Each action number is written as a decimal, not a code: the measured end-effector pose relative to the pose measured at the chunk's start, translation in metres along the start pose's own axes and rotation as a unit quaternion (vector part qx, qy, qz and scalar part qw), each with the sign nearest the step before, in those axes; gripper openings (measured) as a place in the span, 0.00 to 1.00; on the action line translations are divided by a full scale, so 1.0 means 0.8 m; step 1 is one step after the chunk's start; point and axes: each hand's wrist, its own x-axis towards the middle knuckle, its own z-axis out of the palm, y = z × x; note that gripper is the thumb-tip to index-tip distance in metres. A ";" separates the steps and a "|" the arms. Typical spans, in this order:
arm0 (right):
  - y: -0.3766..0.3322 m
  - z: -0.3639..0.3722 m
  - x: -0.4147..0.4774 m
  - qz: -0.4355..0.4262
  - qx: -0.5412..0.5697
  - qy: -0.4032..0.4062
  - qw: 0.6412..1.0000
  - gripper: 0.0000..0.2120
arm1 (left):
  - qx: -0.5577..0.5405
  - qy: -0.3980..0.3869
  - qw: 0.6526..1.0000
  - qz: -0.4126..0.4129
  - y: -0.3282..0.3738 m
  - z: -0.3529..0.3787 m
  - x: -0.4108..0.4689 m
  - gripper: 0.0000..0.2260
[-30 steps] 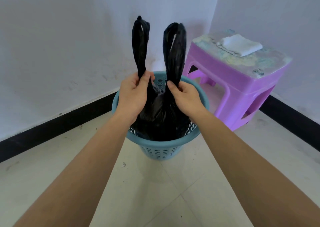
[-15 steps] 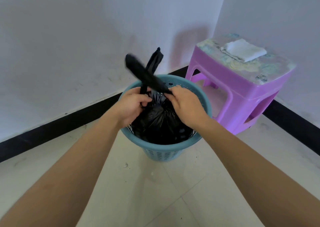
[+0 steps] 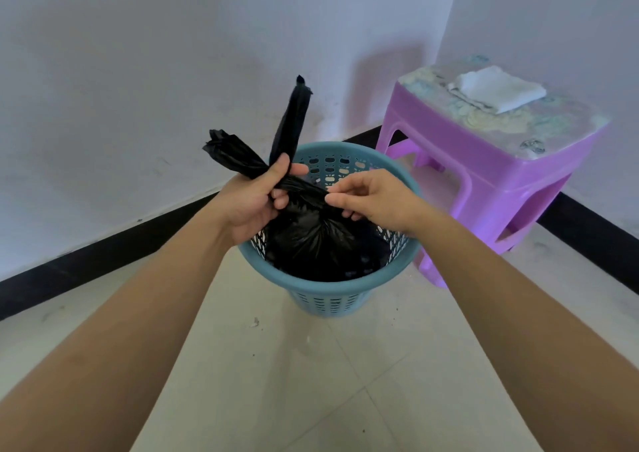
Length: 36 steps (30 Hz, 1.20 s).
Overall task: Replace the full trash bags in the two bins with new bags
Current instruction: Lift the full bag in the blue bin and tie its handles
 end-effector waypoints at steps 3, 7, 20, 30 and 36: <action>0.004 -0.012 -0.003 0.010 0.027 -0.022 0.999 0.02 | -0.010 -0.025 1.000 -0.006 0.002 0.000 -0.006 0.18; 0.003 -0.015 -0.004 0.059 0.059 -0.042 0.996 0.03 | -0.023 -0.043 0.999 -0.011 0.005 0.004 -0.013 0.15; -0.094 -0.010 0.017 -0.027 0.225 0.179 0.957 0.08 | 0.083 -0.109 0.991 -0.015 0.015 -0.002 -0.014 0.18; -0.041 -0.041 -0.021 0.011 0.343 0.097 0.934 0.03 | -0.157 -0.014 0.986 -0.060 -0.002 -0.009 -0.002 0.13; -0.019 -0.055 -0.041 0.061 0.344 0.055 0.935 0.18 | -0.148 -0.001 0.985 -0.084 -0.021 -0.004 0.005 0.18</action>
